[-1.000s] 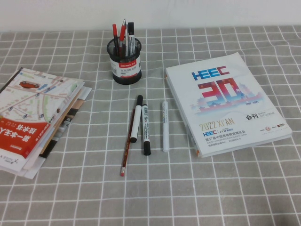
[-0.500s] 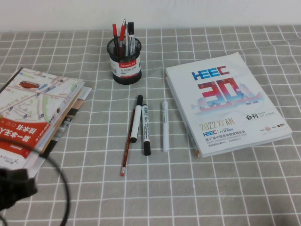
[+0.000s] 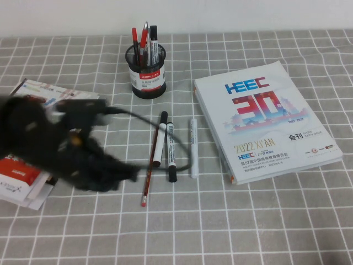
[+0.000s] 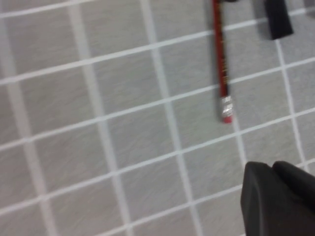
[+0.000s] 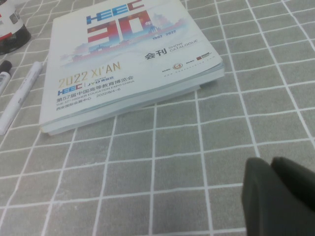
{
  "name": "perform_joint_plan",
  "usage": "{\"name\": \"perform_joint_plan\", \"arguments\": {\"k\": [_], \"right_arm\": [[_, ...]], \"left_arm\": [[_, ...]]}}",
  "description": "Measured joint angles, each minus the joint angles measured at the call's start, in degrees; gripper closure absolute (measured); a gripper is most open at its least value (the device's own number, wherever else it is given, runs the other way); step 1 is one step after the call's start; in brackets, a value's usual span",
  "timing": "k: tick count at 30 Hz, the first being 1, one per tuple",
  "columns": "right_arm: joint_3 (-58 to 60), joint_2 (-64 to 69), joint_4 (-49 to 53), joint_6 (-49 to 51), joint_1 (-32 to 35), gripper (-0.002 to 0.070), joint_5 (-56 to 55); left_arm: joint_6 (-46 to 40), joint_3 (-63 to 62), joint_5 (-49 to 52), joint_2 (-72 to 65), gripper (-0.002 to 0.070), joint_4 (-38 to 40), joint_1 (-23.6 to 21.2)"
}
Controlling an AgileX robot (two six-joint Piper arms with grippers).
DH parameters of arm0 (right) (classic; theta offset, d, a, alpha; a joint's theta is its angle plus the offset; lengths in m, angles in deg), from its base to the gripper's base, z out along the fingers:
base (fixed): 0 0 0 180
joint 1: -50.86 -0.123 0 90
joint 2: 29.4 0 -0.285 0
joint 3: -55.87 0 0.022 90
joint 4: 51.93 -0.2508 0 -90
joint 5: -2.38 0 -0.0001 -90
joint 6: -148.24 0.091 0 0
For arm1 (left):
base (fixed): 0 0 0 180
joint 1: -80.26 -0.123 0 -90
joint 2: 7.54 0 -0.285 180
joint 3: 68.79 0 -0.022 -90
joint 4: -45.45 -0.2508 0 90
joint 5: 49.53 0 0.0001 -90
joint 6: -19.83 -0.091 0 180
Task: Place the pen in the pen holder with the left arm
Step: Pick up the pen on the table
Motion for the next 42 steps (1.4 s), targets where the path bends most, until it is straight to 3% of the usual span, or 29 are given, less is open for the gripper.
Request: {"name": "perform_joint_plan", "arguments": {"k": [9, 17, 19, 27, 42], "right_arm": [[0.0, 0.0, 0.0, 0.0, 0.0, 0.0691, 0.0], [0.0, 0.0, 0.0, 0.0, 0.0, 0.0691, 0.0], [0.0, 0.0, 0.0, 0.0, 0.0, 0.0691, 0.0], [0.0, 0.0, 0.0, 0.0, 0.0, 0.0691, 0.0], [0.0, 0.0, 0.0, 0.0, 0.0, 0.0691, 0.0]], "left_arm": [[-0.12, -12.47, 3.52, -14.45, 0.0677, -1.65, 5.87], [-0.54, -19.37, 7.17, -20.47, 0.0673, -4.65, 6.41], [-0.54, -21.0, 8.64, -21.92, 0.0645, -6.03, 6.41], [-0.24, -23.96, 10.25, -27.04, 0.0426, -7.19, 6.41], [2.6, -24.38, 8.07, -31.73, 0.0398, -10.91, 6.41]]}}
